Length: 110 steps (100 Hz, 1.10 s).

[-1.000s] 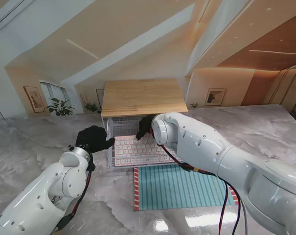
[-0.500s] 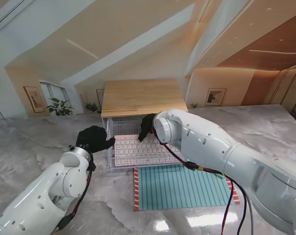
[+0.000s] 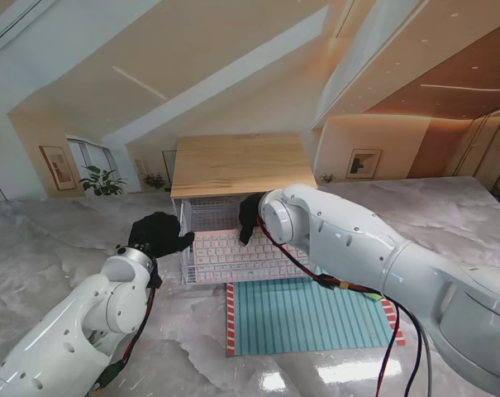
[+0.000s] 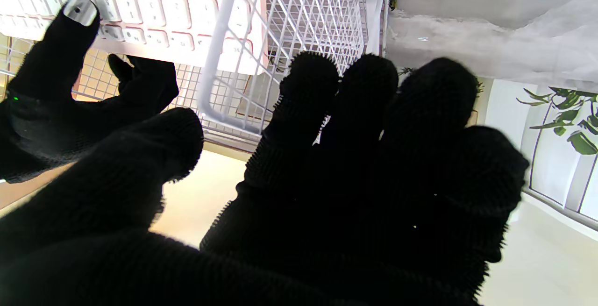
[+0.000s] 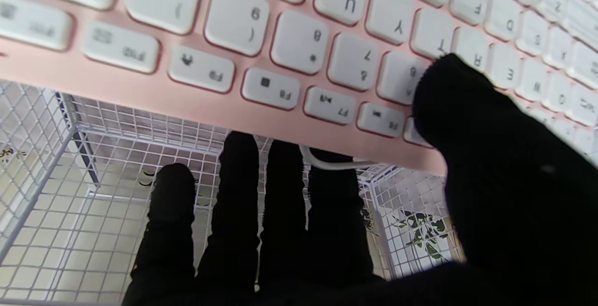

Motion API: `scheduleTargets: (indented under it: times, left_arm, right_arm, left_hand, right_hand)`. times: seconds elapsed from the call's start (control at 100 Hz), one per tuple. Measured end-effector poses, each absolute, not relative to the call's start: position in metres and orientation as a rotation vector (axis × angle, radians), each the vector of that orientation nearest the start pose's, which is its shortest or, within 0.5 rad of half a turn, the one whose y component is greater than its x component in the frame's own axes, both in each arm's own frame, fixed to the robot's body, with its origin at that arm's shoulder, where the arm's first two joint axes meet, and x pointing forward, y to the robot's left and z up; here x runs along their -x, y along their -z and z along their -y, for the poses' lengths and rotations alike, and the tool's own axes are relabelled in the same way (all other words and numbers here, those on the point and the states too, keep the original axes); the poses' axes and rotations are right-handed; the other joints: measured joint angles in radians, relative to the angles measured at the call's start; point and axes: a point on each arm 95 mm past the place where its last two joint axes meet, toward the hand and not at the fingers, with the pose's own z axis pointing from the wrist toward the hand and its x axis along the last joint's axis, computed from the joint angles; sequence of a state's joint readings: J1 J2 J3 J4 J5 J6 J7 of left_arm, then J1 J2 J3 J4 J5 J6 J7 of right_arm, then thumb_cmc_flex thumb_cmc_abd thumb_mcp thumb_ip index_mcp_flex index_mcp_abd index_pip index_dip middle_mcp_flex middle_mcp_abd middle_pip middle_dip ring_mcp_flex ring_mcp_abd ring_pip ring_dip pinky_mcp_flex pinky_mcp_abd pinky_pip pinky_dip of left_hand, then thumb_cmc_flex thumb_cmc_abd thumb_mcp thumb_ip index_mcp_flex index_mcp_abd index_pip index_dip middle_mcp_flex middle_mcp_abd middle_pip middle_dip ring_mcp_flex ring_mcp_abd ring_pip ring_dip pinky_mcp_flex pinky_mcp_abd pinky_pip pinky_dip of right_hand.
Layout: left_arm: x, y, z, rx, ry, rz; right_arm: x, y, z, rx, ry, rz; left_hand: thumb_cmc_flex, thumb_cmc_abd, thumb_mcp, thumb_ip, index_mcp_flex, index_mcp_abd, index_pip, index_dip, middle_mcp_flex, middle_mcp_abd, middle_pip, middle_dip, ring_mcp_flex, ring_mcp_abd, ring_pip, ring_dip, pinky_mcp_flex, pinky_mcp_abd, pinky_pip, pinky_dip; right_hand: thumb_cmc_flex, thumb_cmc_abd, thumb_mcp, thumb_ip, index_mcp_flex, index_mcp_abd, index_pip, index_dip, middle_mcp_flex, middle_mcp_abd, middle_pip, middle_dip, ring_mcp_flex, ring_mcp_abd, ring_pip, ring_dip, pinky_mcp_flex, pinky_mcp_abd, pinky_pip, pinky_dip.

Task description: Unroll the mouse pad and set up the keyboard and mouse from the tabletop organizer

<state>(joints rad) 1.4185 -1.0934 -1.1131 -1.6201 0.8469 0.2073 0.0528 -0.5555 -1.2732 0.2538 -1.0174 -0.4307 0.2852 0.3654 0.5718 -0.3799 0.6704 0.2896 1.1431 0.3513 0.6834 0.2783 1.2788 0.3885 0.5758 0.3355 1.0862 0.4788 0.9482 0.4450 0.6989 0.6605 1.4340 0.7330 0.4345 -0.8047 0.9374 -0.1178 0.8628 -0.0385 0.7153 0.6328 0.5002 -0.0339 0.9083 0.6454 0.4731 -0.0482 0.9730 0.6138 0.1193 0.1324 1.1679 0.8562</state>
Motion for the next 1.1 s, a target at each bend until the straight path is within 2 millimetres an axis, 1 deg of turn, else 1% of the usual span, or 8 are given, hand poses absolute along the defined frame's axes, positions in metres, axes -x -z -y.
scheduleTargets:
  times: [0.09, 0.18, 0.28, 0.45, 0.67, 0.79, 0.98, 1.1]
  left_arm:
    - [-0.437, 0.277, 0.018, 1.292, 1.512, -1.283]
    - [-0.437, 0.277, 0.017, 1.293, 1.513, -1.281]
    - [-0.436, 0.277, 0.018, 1.293, 1.514, -1.279]
    - [-0.436, 0.277, 0.018, 1.293, 1.515, -1.278]
    - [-0.436, 0.277, 0.018, 1.293, 1.516, -1.277]
    - [-0.436, 0.277, 0.018, 1.293, 1.516, -1.278]
    - [-0.435, 0.277, 0.018, 1.292, 1.516, -1.278]
    - [-0.435, 0.277, 0.018, 1.291, 1.517, -1.277]
  right_arm:
    - [-0.554, 0.271, -0.149, -1.304, -1.069, -2.008]
    - [-0.553, 0.271, -0.149, -1.303, -1.076, -2.009]
    - [-0.553, 0.269, -0.147, -1.324, -1.09, -2.01]
    - [-0.553, 0.269, -0.144, -1.35, -1.104, -2.04]
    - [-0.553, 0.267, -0.143, -1.338, -1.107, -2.111]
    - [-0.554, 0.266, -0.143, -1.331, -1.103, -2.132]
    - [-0.554, 0.265, -0.141, -1.355, -1.122, -2.141]
    - [-0.555, 0.264, -0.14, -1.363, -1.15, -2.141]
  left_hand:
    - [0.0, 0.0, 0.0, 0.0, 0.001, 0.0, 0.0, 0.0, 0.0, 0.0, 0.0, 0.0, 0.0, 0.0, 0.0, 0.0, 0.0, 0.0, 0.0, 0.0]
    - [0.0, 0.0, 0.0, 0.0, -0.001, 0.0, -0.001, 0.0, 0.0, 0.0, 0.0, 0.0, 0.0, 0.0, 0.0, 0.0, 0.0, 0.0, 0.0, 0.0]
    - [0.0, 0.0, 0.0, 0.0, -0.002, 0.0, -0.002, 0.0, 0.0, 0.0, 0.0, 0.0, 0.0, 0.0, 0.0, 0.0, 0.0, 0.0, 0.0, 0.0]
    - [0.0, 0.0, 0.0, 0.0, -0.002, 0.0, -0.003, 0.0, 0.0, 0.0, 0.0, 0.0, 0.0, 0.0, 0.0, 0.0, 0.0, 0.0, 0.0, 0.0]
    - [0.0, 0.0, 0.0, 0.0, -0.002, 0.0, -0.003, 0.0, 0.0, 0.0, 0.0, 0.0, 0.0, 0.0, 0.0, 0.0, 0.0, 0.0, 0.0, 0.0]
    - [0.0, 0.0, 0.0, 0.0, -0.002, 0.001, -0.003, 0.0, 0.0, 0.0, 0.0, 0.0, 0.0, 0.0, 0.0, 0.0, 0.0, 0.0, 0.0, 0.0]
    - [0.0, 0.0, 0.0, 0.0, -0.002, 0.004, -0.004, 0.0, 0.0, 0.0, 0.0, 0.0, 0.0, 0.0, 0.0, 0.0, 0.0, 0.0, 0.0, 0.0]
    - [0.0, 0.0, 0.0, 0.0, -0.003, 0.007, -0.01, 0.0, 0.0, 0.0, 0.0, 0.0, 0.0, 0.0, 0.0, 0.0, 0.0, 0.0, 0.0, 0.0]
  right_hand:
    - [0.007, -0.029, 0.021, -0.025, -0.022, -0.037, 0.079, 0.001, 0.01, 0.003, -0.102, -0.105, -0.026, 0.031, -0.298, -0.173, -0.039, 0.032, -0.131, -0.082]
    - [0.019, -0.033, 0.041, -0.035, -0.094, -0.094, 0.123, 0.048, 0.097, 0.032, -0.196, -0.204, 0.029, 0.082, -0.426, -0.254, 0.007, 0.082, -0.17, -0.124]
    - [0.058, -0.042, 0.062, -0.039, -0.158, -0.141, 0.141, 0.073, 0.191, 0.052, -0.233, -0.255, 0.194, 0.113, -0.459, -0.273, 0.181, 0.093, -0.044, -0.124]
    - [0.103, -0.039, 0.101, -0.041, -0.214, -0.177, 0.147, 0.071, 0.276, 0.049, -0.187, -0.245, 0.313, 0.126, -0.292, -0.219, 0.33, 0.079, 0.159, -0.079]
    - [0.174, -0.039, 0.103, -0.072, -0.225, -0.177, 0.15, 0.036, 0.324, 0.045, -0.033, -0.089, 0.343, 0.099, 0.038, -0.068, 0.41, 0.018, 0.32, -0.004]
    - [0.208, -0.058, 0.093, -0.096, -0.224, -0.179, 0.183, 0.019, 0.363, 0.041, 0.012, -0.039, 0.36, 0.105, 0.109, -0.058, 0.479, -0.005, 0.385, 0.009]
    - [0.225, -0.123, 0.07, -0.132, -0.101, -0.132, 0.211, -0.168, 0.454, 0.076, 0.005, -0.047, 0.433, 0.116, 0.154, -0.077, 0.604, -0.007, 0.406, 0.009]
    - [0.231, -0.162, 0.069, -0.144, -0.051, -0.098, 0.211, -0.224, 0.502, 0.098, -0.017, -0.066, 0.48, 0.13, 0.153, -0.086, 0.686, 0.0, 0.406, 0.009]
